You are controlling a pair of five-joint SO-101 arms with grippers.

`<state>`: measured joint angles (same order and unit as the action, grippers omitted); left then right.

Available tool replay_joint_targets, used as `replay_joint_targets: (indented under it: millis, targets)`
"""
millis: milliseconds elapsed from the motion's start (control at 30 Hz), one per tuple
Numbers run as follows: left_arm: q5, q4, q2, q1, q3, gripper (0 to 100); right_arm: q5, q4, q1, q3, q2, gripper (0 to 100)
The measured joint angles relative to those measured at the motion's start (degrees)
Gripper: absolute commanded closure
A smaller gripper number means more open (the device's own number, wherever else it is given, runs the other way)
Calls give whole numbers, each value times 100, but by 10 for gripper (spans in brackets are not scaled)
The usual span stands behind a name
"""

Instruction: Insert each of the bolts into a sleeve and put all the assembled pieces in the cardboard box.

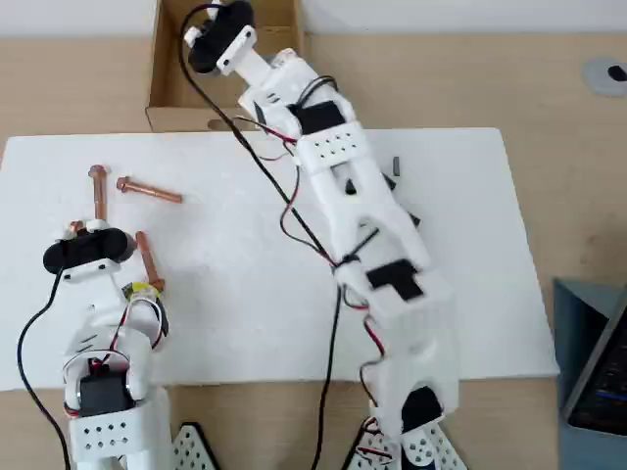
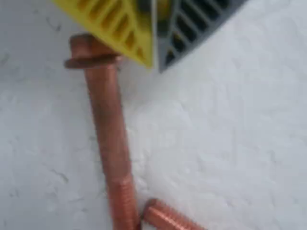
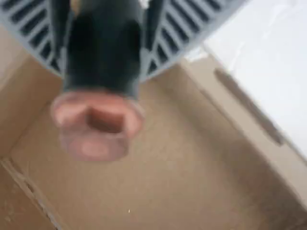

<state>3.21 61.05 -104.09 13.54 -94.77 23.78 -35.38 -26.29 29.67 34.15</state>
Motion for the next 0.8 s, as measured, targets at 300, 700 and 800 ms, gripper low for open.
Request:
replay_joint_targets:
  millis: [300,700,800]
  targets:
    - [0,0,0,0,0,997,730,0,0,1908,1732,914]
    - [0,0,0,0,0,997,782,-360,0,2796,2312,895]
    - [0,0,0,0,0,997,782,-404,0,2796,2312,893]
